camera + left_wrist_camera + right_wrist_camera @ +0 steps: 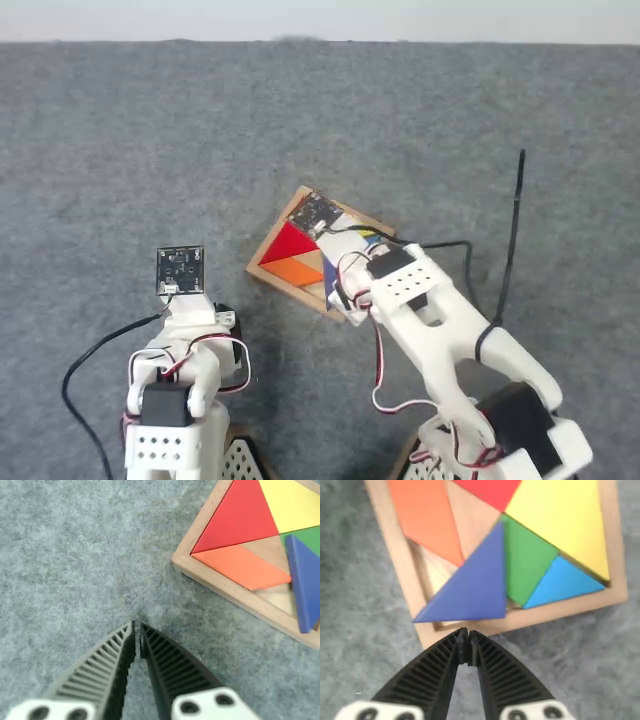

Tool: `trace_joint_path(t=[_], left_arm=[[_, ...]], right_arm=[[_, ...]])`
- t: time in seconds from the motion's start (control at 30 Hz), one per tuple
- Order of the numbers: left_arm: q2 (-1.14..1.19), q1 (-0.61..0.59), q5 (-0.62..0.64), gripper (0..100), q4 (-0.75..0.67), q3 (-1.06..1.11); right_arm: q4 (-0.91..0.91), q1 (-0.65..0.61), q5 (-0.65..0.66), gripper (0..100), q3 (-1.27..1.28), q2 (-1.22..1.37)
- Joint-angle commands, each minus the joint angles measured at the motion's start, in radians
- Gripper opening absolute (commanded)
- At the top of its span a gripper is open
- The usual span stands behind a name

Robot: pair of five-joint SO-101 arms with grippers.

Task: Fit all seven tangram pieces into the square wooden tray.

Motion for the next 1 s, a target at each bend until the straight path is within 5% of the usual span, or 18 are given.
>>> trace_joint_path(t=[0.0, 0.4, 0.73, 0.97], left_arm=[[-0.02, -0.006, -0.015, 1, 0.005, -0.013], [-0.02, -0.006, -0.015, 1, 0.005, -0.013], [-0.02, -0.006, -0.015, 1, 0.005, -0.013], [-0.02, -0.006, -0.015, 1, 0.005, -0.013]], right_arm=[[-0.019, -0.042, -0.014, 0.6, -0.054, -0.002], [-0.104, -0.107, -0.051, 0.6, -0.126, -0.107], [-0.107, -0.067, -0.051, 0.6, -0.402, 0.325], [-0.077, 0.039, -0.055, 0.6, -0.428, 0.354]])
